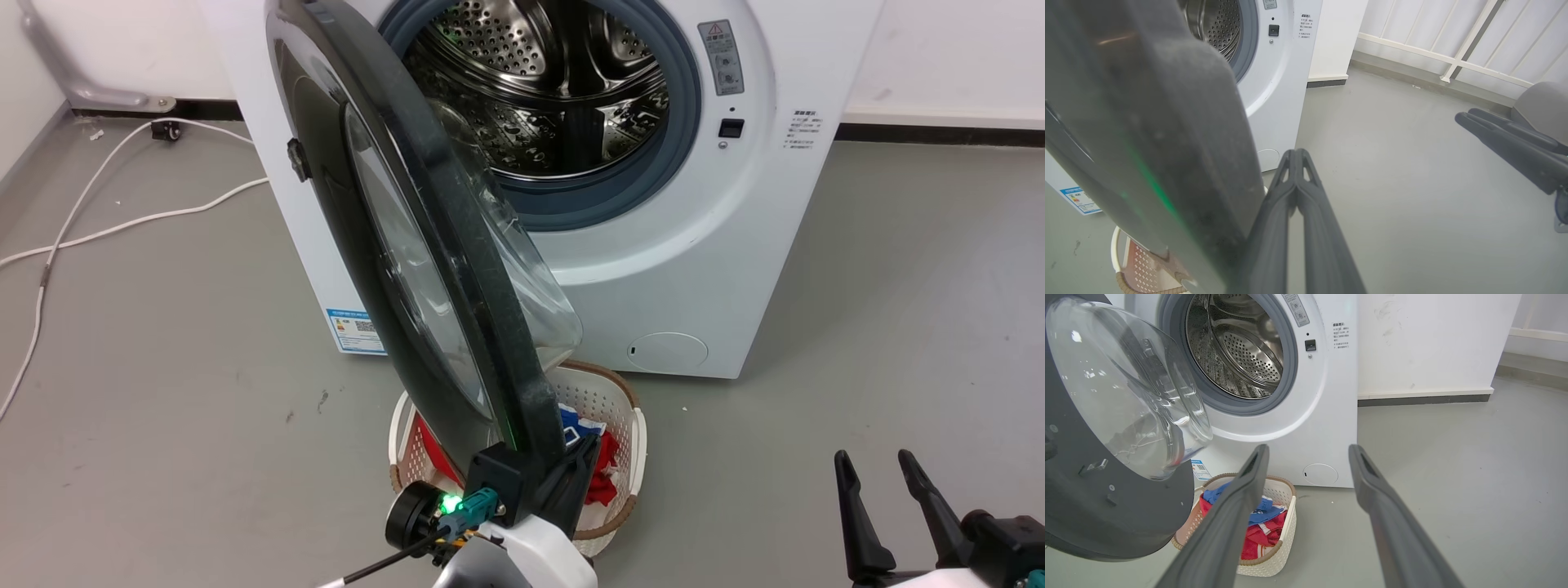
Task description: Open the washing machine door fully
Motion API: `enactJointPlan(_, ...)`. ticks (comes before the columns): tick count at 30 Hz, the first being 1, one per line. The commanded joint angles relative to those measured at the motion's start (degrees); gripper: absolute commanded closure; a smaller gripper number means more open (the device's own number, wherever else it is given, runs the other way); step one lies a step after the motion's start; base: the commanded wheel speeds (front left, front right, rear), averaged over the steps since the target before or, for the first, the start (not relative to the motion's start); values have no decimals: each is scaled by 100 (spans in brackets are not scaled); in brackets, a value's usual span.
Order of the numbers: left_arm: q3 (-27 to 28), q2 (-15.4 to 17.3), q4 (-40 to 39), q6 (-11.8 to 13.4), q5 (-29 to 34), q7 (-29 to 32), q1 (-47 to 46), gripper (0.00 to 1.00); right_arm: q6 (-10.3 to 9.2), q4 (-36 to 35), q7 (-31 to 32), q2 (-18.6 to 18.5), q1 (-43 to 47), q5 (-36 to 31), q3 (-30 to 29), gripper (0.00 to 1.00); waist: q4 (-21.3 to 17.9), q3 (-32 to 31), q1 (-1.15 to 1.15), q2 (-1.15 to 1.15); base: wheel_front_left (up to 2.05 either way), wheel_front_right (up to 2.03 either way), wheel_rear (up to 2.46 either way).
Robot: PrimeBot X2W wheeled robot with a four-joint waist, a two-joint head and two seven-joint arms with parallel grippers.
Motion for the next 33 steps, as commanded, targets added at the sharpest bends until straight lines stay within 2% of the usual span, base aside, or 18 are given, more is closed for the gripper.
enactJointPlan(1, 106, 72, -31, 74, -4, -50, -49, 100, 1, 19, -14, 9, -82, 21, -15, 0, 30, -1, 0, 0, 0, 0, 0)
enactJointPlan(13, 201, 190, -451, 246, -100, -103, 248, 100, 1, 111, 2, 8, -100, 40, -58, 0, 450, -20, 0, 0, 0, 0, 0)
enactJointPlan(27, 324, 282, -907, 492, -194, -214, 585, 100, 1, 155, 41, 8, -110, 61, -112, 0, 1342, 5, 0, 0, 0, 0, 0)
enactJointPlan(28, 387, 296, -976, 567, -226, -244, 671, 100, 1, 170, 34, 9, -112, 84, -110, 0, 1538, 5, 0, 0, 0, 0, 0)
enactJointPlan(33, 543, 384, -1070, 712, -270, -262, 802, 100, 1, 211, 6, 8, -131, 106, -111, 0, 1840, 10, 0, 0, 0, 0, 0)
